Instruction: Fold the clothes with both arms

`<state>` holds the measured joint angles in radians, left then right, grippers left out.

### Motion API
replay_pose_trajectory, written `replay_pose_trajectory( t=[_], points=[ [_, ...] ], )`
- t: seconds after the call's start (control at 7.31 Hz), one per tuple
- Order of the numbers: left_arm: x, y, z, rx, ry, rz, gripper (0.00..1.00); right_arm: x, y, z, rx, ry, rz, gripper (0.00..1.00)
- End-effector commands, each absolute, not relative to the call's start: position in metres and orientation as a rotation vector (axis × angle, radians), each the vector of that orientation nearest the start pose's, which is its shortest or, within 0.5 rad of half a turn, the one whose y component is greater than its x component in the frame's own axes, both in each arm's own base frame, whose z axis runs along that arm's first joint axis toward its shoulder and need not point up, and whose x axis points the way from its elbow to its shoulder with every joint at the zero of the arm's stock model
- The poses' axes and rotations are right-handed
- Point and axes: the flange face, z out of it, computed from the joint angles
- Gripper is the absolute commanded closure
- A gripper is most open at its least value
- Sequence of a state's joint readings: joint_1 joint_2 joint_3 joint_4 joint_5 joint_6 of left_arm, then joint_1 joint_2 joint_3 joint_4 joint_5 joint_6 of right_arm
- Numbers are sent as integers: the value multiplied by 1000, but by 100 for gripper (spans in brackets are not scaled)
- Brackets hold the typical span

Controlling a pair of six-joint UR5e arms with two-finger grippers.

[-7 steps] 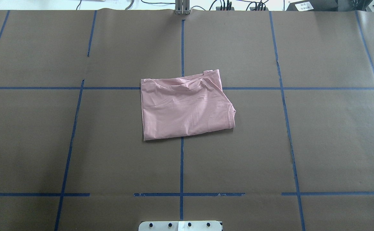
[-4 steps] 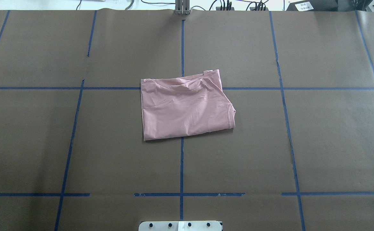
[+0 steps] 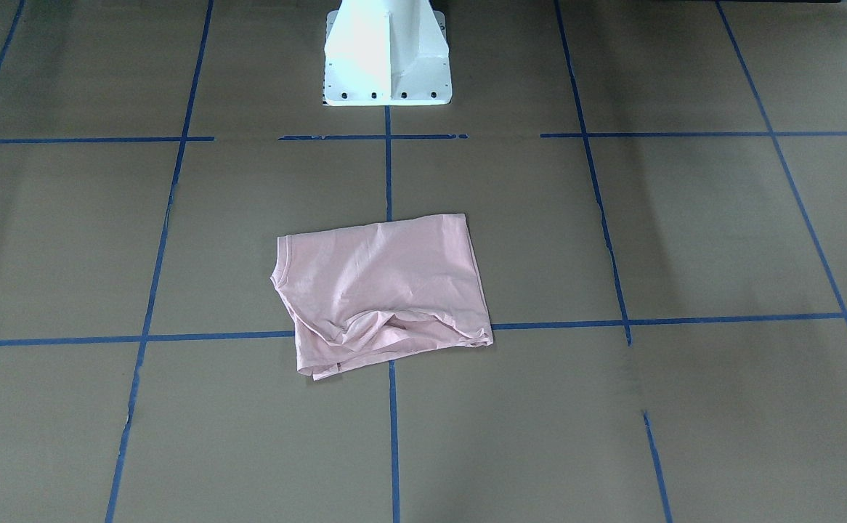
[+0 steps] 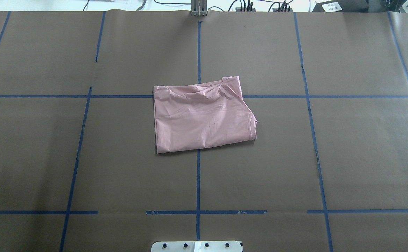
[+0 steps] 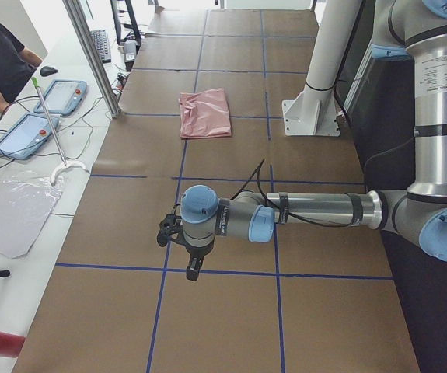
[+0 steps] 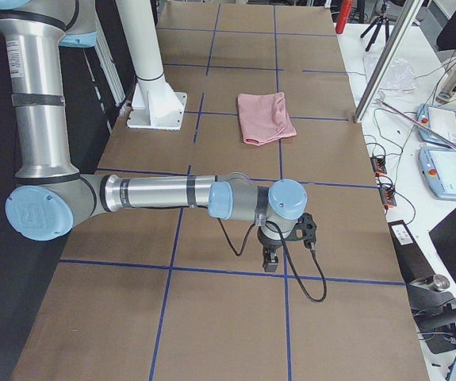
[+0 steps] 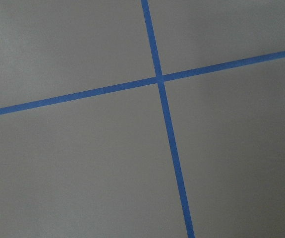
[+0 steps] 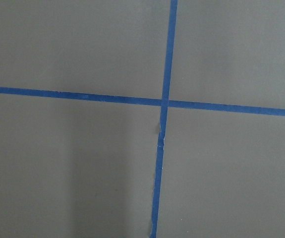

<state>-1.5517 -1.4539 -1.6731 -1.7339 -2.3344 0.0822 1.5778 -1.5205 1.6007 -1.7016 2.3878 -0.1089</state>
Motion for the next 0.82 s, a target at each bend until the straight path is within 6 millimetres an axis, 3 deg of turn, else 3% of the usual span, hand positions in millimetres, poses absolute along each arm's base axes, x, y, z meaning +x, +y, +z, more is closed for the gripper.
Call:
replay_pose_trajectory(
  t=[0.0,0.14,0.68],
  points=[
    [-57,-455,646,172,759,152,0,69,-498,637,45,-810,-55,0],
    [-58,-455,647,172,756,152,0,76,-486,646,70,-808,-29,0],
    [-57,-454,651,149,760,129,0,85,-485,643,34,-814,106,0]
  ],
)
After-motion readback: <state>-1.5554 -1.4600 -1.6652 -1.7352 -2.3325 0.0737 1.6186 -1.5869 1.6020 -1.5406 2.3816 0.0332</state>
